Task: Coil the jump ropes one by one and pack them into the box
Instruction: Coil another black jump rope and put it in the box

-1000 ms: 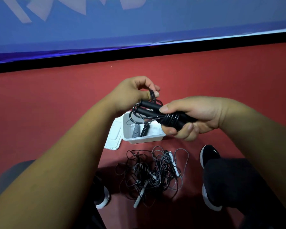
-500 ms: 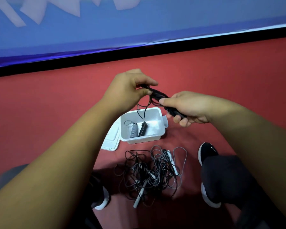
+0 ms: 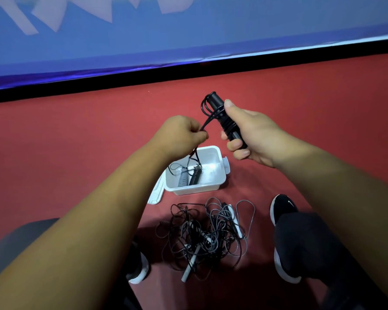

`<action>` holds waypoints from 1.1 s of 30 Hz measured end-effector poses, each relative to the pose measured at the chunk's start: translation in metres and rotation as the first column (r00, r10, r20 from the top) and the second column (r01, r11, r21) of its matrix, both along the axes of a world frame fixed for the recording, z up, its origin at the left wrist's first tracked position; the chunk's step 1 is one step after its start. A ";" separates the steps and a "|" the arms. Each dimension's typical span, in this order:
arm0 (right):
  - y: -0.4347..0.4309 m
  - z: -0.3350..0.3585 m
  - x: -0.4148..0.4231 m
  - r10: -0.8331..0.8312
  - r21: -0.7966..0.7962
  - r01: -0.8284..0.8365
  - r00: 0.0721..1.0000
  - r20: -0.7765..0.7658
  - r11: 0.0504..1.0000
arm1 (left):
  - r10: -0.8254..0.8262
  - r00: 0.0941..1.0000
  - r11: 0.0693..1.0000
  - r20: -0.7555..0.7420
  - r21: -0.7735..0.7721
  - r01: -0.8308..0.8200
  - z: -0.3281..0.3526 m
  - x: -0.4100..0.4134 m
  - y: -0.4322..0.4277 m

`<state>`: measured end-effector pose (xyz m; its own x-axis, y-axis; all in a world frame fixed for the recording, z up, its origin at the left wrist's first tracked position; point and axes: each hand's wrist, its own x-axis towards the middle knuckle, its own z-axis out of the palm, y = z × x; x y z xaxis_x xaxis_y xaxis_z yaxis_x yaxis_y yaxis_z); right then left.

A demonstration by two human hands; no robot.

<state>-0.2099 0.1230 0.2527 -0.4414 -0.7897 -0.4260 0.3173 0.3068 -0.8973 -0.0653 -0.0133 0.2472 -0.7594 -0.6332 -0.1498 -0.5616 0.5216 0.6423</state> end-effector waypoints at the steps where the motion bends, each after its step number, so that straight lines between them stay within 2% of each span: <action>1: 0.000 0.001 0.000 -0.010 -0.007 0.010 1.000 0.025 1.000 | 0.038 0.998 0.996 -0.039 0.079 -0.035 0.000 0.001 0.000; 5: 0.000 0.005 -0.004 -0.047 -0.022 0.049 0.995 0.084 0.999 | 0.155 0.958 0.921 -0.242 0.387 -0.051 0.010 0.002 0.002; 7: -0.001 0.006 -0.006 -0.066 -0.033 0.070 0.992 0.107 0.997 | 0.154 0.939 0.908 -0.307 0.418 -0.012 0.016 0.003 0.002; 8: -0.001 0.007 -0.007 -0.073 -0.033 0.078 0.990 0.117 0.996 | 0.120 0.941 0.931 -0.316 0.364 0.004 0.019 0.003 0.002; 11: -0.001 0.007 -0.007 -0.078 -0.026 0.083 0.988 0.136 0.996 | -0.071 0.965 0.993 -0.253 0.075 0.092 0.026 0.006 0.002; 15: 0.000 0.005 -0.008 -0.070 -0.008 0.072 0.987 0.143 0.997 | -0.235 0.968 0.948 -0.091 -0.242 0.207 0.024 0.009 0.001; 17: 0.000 0.005 -0.009 -0.070 -0.002 0.071 0.986 0.152 0.997 | -0.251 0.965 0.958 -0.079 -0.162 0.236 0.023 0.010 -0.002; 20: 0.000 0.006 -0.012 -0.086 -0.008 0.088 0.982 0.170 0.996 | -0.375 0.927 0.911 -0.002 0.182 0.369 0.020 0.015 -0.004; 21: 0.000 0.005 -0.013 -0.087 -0.008 0.089 0.981 0.171 0.996 | -0.402 0.916 0.888 0.014 0.250 0.386 0.017 0.016 -0.003; 23: 0.000 0.004 -0.015 -0.080 -0.006 0.082 0.983 0.166 0.997 | -0.369 0.929 0.906 0.030 0.233 0.353 0.012 0.016 -0.005; 27: 0.001 0.005 -0.014 -0.063 -0.019 0.068 0.981 0.181 0.997 | -0.244 0.966 0.968 0.087 -0.042 0.249 0.008 0.011 -0.011; 29: 0.002 0.007 -0.013 -0.045 -0.037 0.053 0.978 0.204 0.998 | -0.168 0.985 0.981 0.049 -0.086 0.172 0.006 0.010 -0.011; 31: 0.002 0.009 -0.013 -0.029 -0.055 0.042 0.973 0.228 0.998 | -0.032 0.998 0.999 -0.047 0.008 0.033 0.005 0.009 -0.009; 33: 0.002 0.009 -0.015 -0.027 -0.056 0.042 0.971 0.236 0.998 | 0.124 0.984 0.973 -0.130 0.210 -0.095 0.006 0.006 -0.008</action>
